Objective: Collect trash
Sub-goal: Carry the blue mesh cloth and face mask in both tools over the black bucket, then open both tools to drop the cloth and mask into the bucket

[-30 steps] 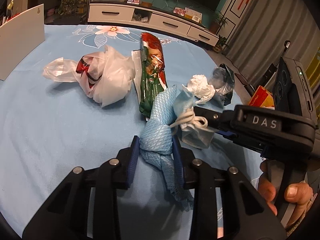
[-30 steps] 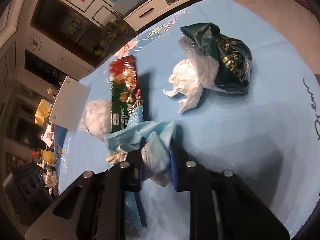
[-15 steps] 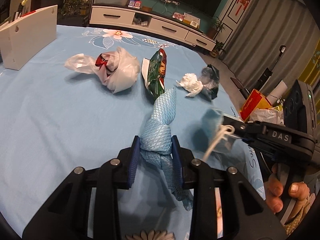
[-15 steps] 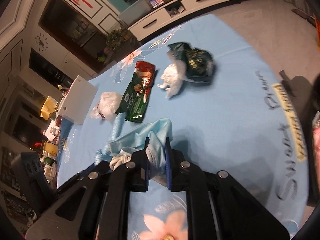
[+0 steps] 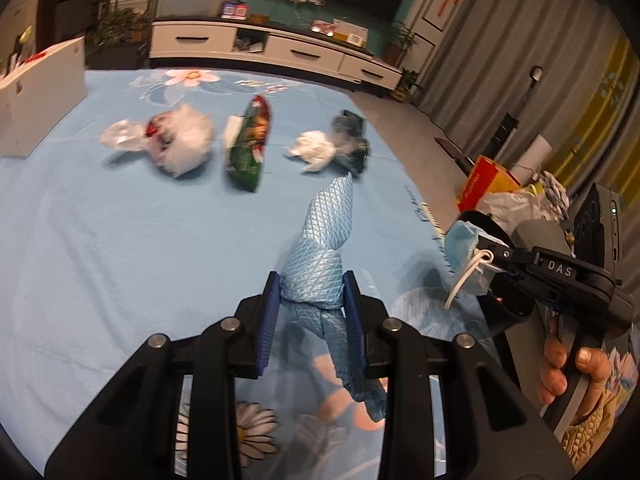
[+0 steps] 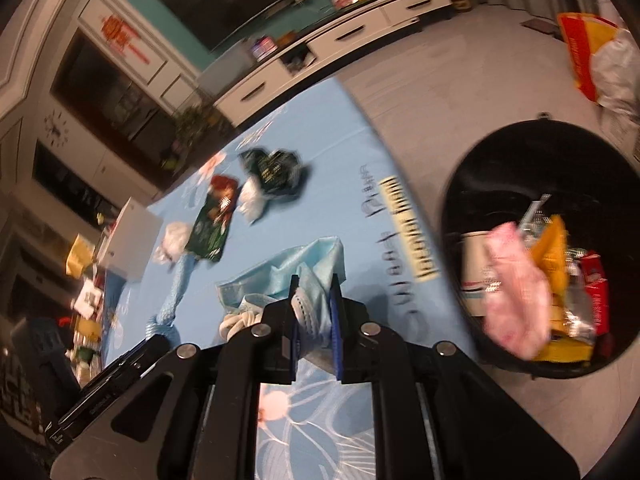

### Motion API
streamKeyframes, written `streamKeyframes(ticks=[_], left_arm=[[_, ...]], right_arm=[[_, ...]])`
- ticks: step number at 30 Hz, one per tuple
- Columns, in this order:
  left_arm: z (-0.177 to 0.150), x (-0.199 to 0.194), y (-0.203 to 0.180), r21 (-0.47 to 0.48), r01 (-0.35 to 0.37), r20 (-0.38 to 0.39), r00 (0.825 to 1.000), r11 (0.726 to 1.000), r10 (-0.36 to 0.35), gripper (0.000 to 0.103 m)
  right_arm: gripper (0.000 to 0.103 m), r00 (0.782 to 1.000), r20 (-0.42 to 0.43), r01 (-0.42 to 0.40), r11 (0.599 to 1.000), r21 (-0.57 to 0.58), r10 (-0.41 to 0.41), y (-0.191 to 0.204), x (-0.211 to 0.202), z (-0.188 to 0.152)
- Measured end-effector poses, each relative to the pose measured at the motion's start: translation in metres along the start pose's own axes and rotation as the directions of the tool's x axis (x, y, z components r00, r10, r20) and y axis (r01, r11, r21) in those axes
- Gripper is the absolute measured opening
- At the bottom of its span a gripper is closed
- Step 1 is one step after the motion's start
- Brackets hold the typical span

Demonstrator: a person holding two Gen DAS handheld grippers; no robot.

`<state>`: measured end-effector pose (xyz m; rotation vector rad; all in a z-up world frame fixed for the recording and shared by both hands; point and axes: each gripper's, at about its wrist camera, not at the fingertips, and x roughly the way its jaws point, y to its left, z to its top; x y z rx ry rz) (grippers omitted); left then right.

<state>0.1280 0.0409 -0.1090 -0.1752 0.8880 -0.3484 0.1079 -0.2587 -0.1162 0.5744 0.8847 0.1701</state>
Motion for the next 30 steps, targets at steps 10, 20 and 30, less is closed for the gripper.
streamKeyframes(ticks=[10,20,30], left_arm=[[0.011,0.006,-0.073,0.147,0.055,0.000,0.998,0.988,-0.056,0.032],[0.029,0.039,-0.162,0.287,0.163,-0.036,0.987,0.944,-0.159,0.033],[0.026,0.101,-0.216,0.350,0.219,-0.136,0.974,0.911,-0.182,0.033]], right_arm=[[0.014,0.988,0.139,0.049,0.994,0.096,-0.062,-0.055,-0.049,0.008],[0.014,0.965,0.208,0.118,0.973,0.199,-0.160,-0.115,-0.076,0.009],[0.015,0.958,0.202,0.142,0.950,0.277,-0.202,-0.159,-0.079,0.007]])
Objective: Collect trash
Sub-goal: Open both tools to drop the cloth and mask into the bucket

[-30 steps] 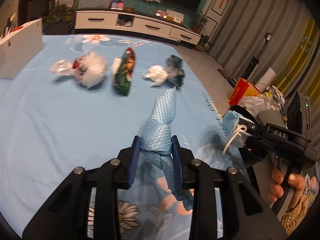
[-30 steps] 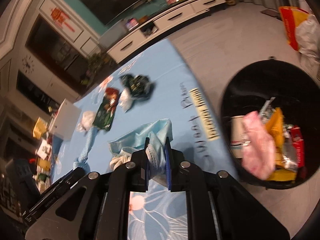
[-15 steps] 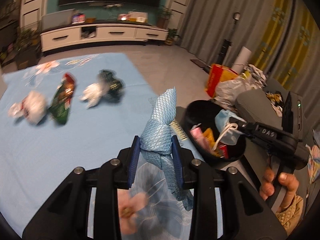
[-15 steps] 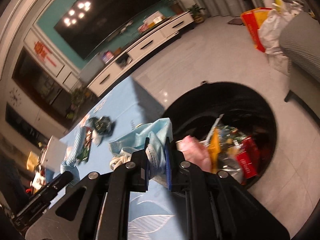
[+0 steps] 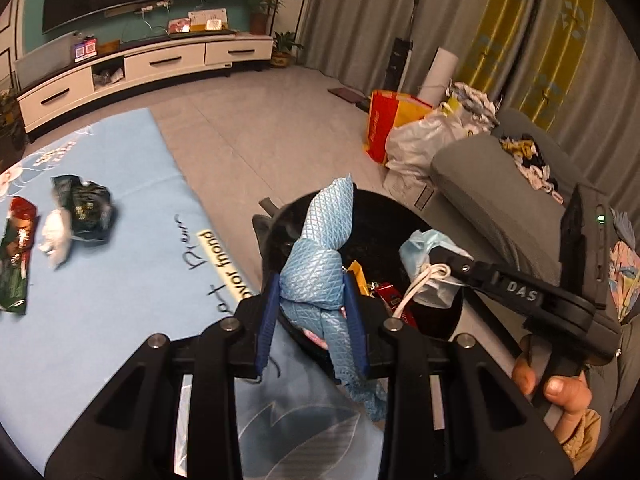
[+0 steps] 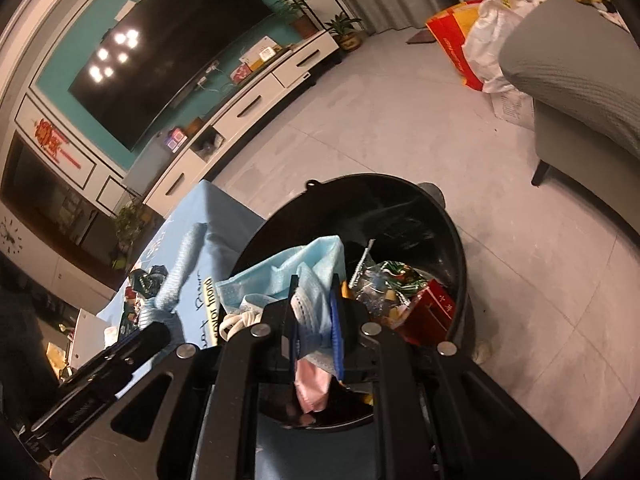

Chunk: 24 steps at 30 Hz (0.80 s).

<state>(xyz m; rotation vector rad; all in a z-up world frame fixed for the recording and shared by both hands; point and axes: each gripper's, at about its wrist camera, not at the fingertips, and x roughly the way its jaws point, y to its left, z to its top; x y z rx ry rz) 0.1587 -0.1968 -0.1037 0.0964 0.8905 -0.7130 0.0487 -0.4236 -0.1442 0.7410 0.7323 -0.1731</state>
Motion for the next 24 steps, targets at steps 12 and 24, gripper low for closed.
streamKeyframes(ticks=[12,24], left_arm=[[0.005,0.039,0.004,-0.026,0.014,-0.040,0.999,1.000,-0.015,0.051],[-0.015,0.003,0.046,-0.116,-0.039,0.012,0.999,0.992,0.041,0.057]], right_arm=[[0.043,1.000,-0.015,0.021,0.998,0.066,-0.020,-0.024,0.009,0.004],[0.044,0.997,-0.040,-0.066,0.995,-0.079,0.063,0.023,0.012,-0.004]])
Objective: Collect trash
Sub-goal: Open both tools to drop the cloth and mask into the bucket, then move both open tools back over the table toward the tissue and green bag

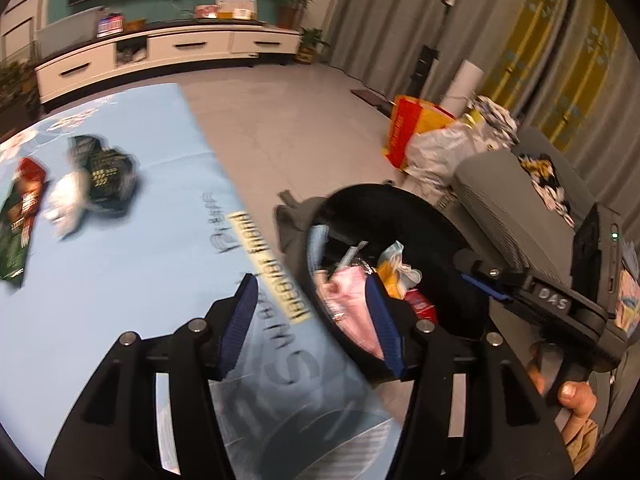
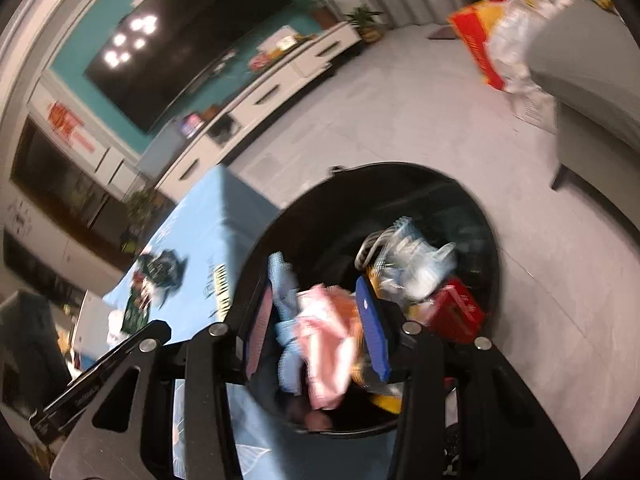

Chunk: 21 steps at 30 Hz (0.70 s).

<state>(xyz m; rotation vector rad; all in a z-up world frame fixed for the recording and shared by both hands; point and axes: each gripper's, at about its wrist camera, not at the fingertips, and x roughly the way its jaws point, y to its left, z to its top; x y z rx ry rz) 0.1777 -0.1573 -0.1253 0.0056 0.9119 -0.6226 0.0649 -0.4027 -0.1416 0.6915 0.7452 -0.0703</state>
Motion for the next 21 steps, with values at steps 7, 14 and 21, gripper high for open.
streamKeyframes(ticks=[7,14,21], left_arm=[[-0.022,-0.032,0.072,-0.137,-0.117,0.020,0.992,0.984,0.121,0.057],[-0.033,-0.054,0.137,-0.276,-0.177,0.021,0.982,0.945,0.190,0.057],[-0.018,-0.058,0.164,-0.280,-0.186,0.052,0.977,0.942,0.208,0.057]], right_arm=[[0.044,0.995,-0.076,-0.067,0.991,-0.120,0.059,0.050,0.019,-0.012],[0.046,0.981,-0.173,-0.128,0.963,-0.239,0.088,0.108,0.048,-0.020],[0.046,0.962,-0.236,-0.208,0.926,-0.314,0.136,0.166,0.092,-0.015]])
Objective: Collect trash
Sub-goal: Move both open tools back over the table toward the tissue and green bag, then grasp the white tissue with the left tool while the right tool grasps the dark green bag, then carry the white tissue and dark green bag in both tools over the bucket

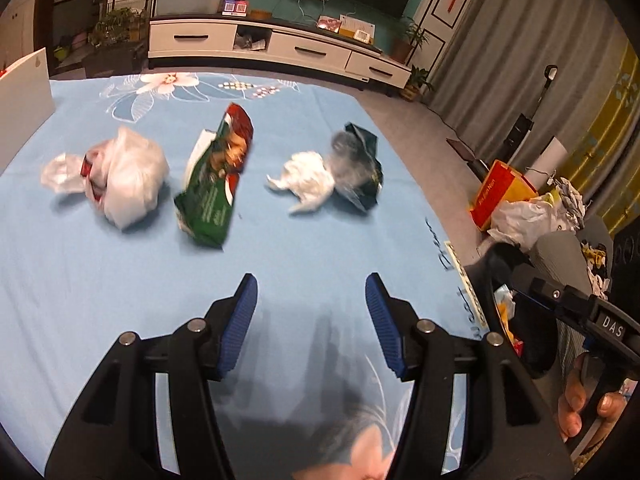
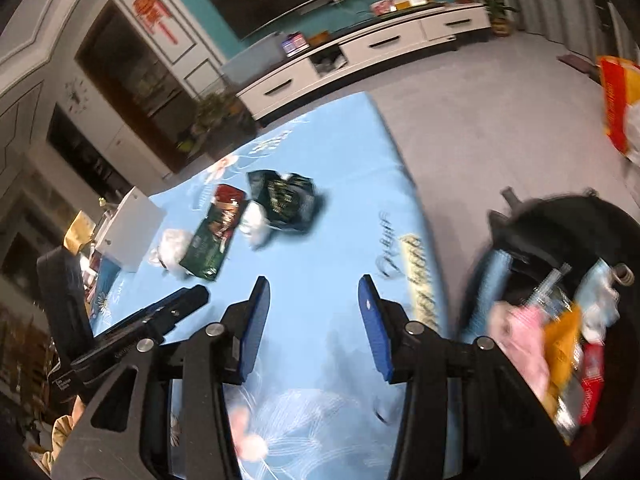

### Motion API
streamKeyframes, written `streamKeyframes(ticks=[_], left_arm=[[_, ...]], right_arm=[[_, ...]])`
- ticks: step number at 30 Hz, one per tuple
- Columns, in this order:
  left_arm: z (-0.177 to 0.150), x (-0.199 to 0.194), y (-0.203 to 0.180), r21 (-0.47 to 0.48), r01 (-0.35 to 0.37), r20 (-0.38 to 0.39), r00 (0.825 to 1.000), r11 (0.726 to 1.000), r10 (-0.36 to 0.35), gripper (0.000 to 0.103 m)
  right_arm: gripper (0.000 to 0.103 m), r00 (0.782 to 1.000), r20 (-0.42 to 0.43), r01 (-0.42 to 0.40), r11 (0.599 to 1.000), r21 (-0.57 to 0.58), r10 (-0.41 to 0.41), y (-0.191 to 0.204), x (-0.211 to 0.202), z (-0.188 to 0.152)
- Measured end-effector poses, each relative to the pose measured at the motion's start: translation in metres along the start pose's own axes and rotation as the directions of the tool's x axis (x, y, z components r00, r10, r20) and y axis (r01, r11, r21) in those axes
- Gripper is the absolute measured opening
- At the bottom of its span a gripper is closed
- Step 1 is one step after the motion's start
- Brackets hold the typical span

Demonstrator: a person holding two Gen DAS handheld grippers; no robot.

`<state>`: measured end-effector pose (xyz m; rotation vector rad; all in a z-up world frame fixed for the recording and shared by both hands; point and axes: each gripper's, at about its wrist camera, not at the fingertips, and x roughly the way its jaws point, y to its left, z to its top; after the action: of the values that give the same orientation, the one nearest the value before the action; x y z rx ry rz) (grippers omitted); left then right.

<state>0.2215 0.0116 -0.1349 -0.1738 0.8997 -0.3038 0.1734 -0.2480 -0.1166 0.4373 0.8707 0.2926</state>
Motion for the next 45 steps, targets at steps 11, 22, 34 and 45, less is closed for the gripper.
streamKeyframes(ticks=[11,22,34,45], left_arm=[[0.041,0.044,-0.002,0.034,0.001,0.003,1.000,0.999,-0.002,0.053],[0.056,0.075,-0.008,0.067,0.009,-0.016,1.000,0.998,-0.008,0.050],[0.066,0.095,-0.011,0.060,0.031,-0.035,0.999,0.998,-0.029,0.034],[0.066,0.093,-0.012,0.060,0.039,-0.019,0.999,0.997,-0.038,0.007]], right_arm=[[0.046,0.997,-0.050,-0.062,0.996,-0.058,0.059,0.030,0.072,0.053],[0.046,0.996,-0.076,-0.055,0.995,-0.079,0.049,0.037,0.117,0.076],[0.018,0.999,-0.046,0.005,1.000,-0.026,-0.006,0.015,0.119,0.082],[0.016,1.000,-0.007,-0.014,1.000,0.022,0.014,0.002,0.099,0.081]])
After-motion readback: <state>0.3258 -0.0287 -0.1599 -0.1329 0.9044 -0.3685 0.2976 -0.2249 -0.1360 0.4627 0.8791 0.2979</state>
